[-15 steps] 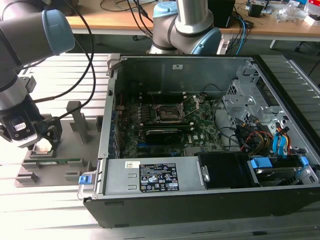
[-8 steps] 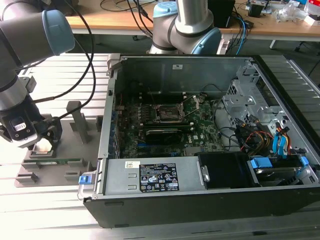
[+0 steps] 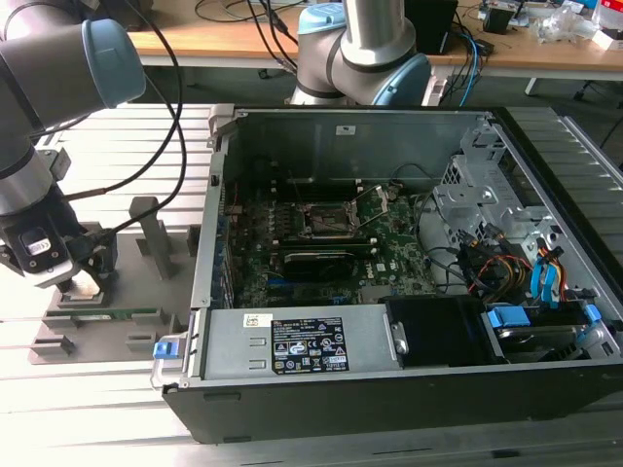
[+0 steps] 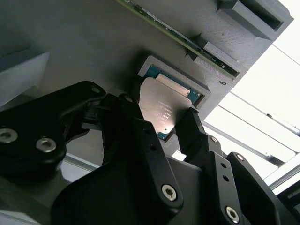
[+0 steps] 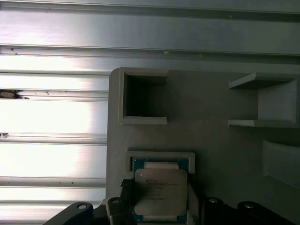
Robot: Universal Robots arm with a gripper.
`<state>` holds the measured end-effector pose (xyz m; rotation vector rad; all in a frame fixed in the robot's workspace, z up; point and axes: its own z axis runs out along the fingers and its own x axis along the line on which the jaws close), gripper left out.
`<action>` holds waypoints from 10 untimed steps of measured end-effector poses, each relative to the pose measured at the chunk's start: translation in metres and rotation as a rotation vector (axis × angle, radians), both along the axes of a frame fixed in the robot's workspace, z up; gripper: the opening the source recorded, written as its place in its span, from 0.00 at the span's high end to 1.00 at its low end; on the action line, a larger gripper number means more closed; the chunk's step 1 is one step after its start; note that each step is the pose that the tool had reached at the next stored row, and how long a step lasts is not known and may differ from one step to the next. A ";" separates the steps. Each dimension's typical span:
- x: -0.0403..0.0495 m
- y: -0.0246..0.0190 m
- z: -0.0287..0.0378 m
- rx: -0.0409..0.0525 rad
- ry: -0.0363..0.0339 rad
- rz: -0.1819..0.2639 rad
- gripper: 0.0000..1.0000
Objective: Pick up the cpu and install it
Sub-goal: 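Pick up the cpu and move it towards the insertion slot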
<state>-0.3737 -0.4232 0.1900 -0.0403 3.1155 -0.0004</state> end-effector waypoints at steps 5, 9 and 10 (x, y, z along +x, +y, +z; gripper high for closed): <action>0.0000 0.0000 0.0052 0.0000 -0.0003 0.000 0.45; 0.0000 0.0000 0.0063 -0.0001 0.0002 0.000 0.45; -0.0001 0.0000 0.0076 -0.0001 0.0002 0.000 0.45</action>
